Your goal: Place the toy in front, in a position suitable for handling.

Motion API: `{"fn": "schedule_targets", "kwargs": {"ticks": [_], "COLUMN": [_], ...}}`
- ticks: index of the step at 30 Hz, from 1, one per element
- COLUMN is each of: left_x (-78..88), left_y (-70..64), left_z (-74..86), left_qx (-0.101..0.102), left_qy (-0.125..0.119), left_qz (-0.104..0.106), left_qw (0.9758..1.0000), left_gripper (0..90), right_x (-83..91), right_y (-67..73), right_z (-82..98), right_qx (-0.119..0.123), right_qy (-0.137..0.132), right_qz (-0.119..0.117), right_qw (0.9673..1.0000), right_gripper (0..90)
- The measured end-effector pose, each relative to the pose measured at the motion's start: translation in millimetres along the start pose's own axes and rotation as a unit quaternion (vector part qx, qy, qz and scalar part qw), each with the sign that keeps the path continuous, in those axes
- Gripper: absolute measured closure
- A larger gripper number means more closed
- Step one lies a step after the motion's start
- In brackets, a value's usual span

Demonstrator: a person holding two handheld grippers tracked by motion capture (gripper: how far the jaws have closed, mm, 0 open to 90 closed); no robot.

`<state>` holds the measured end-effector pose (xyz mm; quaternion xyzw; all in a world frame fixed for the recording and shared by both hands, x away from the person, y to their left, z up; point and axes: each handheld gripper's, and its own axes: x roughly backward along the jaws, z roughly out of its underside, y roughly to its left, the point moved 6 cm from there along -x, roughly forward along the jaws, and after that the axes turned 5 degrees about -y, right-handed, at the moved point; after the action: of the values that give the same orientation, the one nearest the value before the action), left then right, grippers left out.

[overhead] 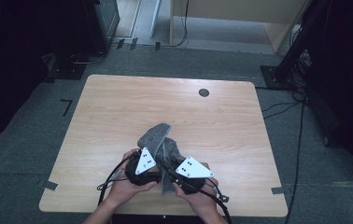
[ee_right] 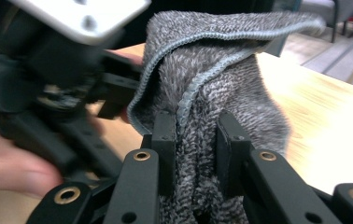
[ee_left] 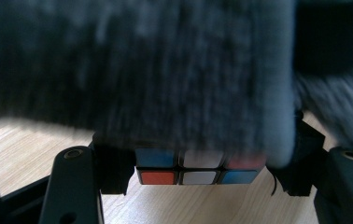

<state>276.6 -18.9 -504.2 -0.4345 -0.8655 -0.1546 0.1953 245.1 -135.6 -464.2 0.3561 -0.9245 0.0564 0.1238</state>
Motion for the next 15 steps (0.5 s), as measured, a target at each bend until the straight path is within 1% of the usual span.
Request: {"fn": "schedule_targets", "kwargs": {"ticks": [2,3,4,5,6,7,9,10,11,12,13,14,15], "left_x": [1.0,1.1,0.9,0.2,-1.0,-2.2,-4.0,-3.9,-3.1,-2.6,-2.2,-1.4,-0.8], "left_y": [2.1,2.6,2.9,2.9,2.2,1.0,-2.5,-4.0,-4.6,-4.5,-4.0,-2.9,-1.6], "left_z": [-0.2,0.0,0.2,0.4,0.7,1.1,1.6,1.2,0.6,0.5,0.7,1.2,1.5], "left_qx": [0.003,0.005,0.007,0.009,0.009,0.007,0.002,-0.001,-0.004,-0.008,-0.009,-0.005,-0.004], "left_qy": [-0.002,-0.003,-0.003,-0.001,0.001,0.005,0.006,0.005,0.004,0.005,0.005,0.005,0.005], "left_qz": [-0.002,-0.002,0.0,0.002,0.002,0.003,0.006,0.008,0.008,0.005,0.003,0.002,0.001], "left_qw": [1.0,1.0,1.0,1.0,1.0,1.0,1.0,1.0,0.9999,0.9999,0.9999,1.0,1.0], "left_gripper": [34.4,34.5,34.4,34.4,34.4,34.4,34.4,34.4,34.4,34.4,34.4,34.4,34.4], "right_x": [2.3,4.4,6.2,8.0,9.0,9.0,7.0,4.9,2.7,0.8,0.1,0.2,1.1], "right_y": [-14.3,-25.3,-31.3,-34.2,-33.4,-28.7,-13.1,-6.2,-1.6,-0.9,-3.5,-7.0,-15.4], "right_z": [1.5,2.7,3.6,3.8,2.8,0.8,-2.2,-2.5,-1.5,0.1,1.5,2.5,4.2], "right_qx": [-0.015,-0.025,-0.037,-0.046,-0.05,-0.047,-0.028,-0.014,-0.01,-0.008,-0.012,-0.021,-0.03], "right_qy": [-0.001,-0.002,-0.001,0.0,-0.005,-0.011,-0.014,-0.011,-0.005,-0.001,-0.003,-0.003,-0.001], "right_qz": [0.023,0.039,0.047,0.051,0.047,0.034,0.004,-0.005,-0.011,-0.01,-0.008,-0.005,0.009], "right_qw": [0.9996,0.9989,0.9982,0.9976,0.9977,0.9983,0.9995,0.9998,0.9999,0.9999,0.9999,0.9998,0.9995], "right_gripper": [73.9,73.9,73.9,73.8,73.7,73.7,73.5,73.4,73.4,73.3,73.3,73.3,73.4]}}
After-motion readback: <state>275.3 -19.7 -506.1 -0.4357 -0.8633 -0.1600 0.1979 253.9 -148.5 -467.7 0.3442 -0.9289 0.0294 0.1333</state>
